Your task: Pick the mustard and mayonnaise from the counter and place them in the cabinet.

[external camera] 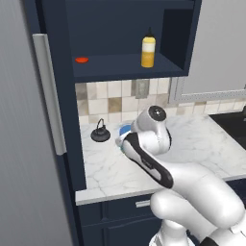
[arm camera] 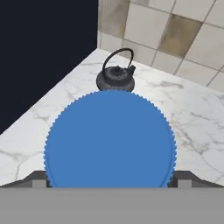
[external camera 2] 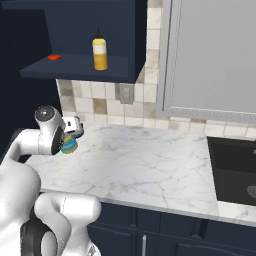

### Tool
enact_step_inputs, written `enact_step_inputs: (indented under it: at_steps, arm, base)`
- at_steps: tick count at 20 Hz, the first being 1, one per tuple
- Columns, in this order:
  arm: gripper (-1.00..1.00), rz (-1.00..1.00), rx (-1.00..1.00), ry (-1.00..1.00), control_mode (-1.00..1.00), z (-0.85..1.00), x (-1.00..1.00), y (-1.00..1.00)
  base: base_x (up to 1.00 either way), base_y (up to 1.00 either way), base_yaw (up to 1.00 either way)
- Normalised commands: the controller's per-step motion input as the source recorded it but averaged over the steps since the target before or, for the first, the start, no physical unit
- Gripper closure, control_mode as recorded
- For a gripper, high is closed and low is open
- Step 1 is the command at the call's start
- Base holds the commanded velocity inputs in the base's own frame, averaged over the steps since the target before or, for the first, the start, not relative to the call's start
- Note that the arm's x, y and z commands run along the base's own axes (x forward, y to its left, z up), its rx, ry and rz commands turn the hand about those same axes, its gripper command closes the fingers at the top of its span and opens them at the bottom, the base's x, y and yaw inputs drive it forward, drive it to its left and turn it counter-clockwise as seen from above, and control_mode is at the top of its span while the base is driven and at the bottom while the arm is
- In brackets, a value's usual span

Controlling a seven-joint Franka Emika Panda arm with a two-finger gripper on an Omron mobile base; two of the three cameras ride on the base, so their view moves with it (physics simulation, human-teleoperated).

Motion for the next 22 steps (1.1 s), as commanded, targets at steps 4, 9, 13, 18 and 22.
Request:
enact_step_inputs:
  at_steps: [4, 9, 13, 18, 22]
  arm:
    - [1.00, -0.31, 0.01, -0.05, -1.00, 0.59, -0.01, 0.00]
    - [1.00, -0.21, 0.04, -0.07, -1.00, 0.83, -0.01, -0.04]
    - [1.00, -0.11, 0.05, -0.07, -1.00, 0.94, -0.02, -0.07]
    - [1.00, -0.04, 0.09, -0.06, -1.00, 0.94, -0.04, -0.16]
    - [1.00, 0.00, 0.12, -0.06, -1.00, 0.91, -0.06, -0.21]
  base:
    - [0.00, 0.00, 0.00]
    - [0.00, 0.00, 0.00]
    - [0.00, 0.00, 0.00]
    - [0.00, 0.00, 0.00]
    - [0.00, 0.00, 0.00]
